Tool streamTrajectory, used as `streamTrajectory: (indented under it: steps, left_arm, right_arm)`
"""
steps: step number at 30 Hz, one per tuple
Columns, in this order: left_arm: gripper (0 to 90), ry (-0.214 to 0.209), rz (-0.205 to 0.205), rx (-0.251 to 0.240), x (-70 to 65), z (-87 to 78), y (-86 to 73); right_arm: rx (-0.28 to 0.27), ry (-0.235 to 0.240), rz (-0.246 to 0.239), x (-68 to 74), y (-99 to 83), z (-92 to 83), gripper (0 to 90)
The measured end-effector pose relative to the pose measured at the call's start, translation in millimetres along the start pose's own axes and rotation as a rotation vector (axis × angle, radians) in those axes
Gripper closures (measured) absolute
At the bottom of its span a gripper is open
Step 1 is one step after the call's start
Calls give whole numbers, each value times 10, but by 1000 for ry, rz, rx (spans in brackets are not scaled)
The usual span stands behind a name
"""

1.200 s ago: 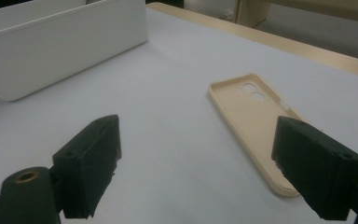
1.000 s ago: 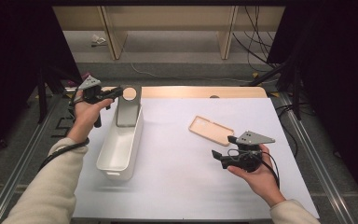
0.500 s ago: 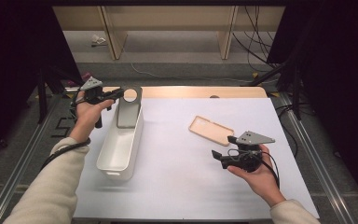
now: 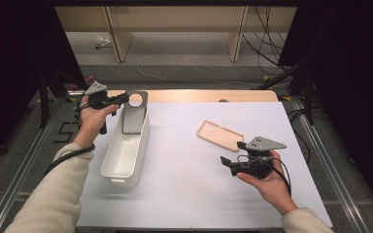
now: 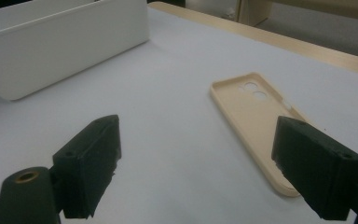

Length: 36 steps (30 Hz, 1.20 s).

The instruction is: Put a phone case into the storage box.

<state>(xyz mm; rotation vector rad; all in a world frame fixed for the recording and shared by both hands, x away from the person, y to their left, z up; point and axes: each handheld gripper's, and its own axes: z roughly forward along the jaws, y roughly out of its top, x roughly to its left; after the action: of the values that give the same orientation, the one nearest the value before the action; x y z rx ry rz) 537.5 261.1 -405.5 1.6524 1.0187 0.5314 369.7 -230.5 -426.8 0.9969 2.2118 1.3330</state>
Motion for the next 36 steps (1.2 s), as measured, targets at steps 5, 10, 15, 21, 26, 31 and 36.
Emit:
streamTrajectory:
  steps: [5,10,15,21,26,31,36]
  left_arm:
    - [813,3,-4,4,13,5,0]
    - [810,12,-10,12,29,7,-6]
    - [804,23,-13,26,47,10,-18]
    - [797,31,-20,35,77,11,-55]
    - [795,38,-19,40,85,14,-57]
    - [789,53,-7,53,79,22,-48]
    - [780,75,12,70,65,32,-35]
  right_arm:
    - [-1,0,-1,1,1,0,165]
    - [-1,2,-2,3,2,-1,165]
    - [1,3,-4,4,1,-1,165]
    - [3,3,-1,3,1,1,165]
    - [4,4,-3,5,0,2,165]
    - [3,4,0,3,1,2,165]
    - [2,5,-2,6,0,3,165]
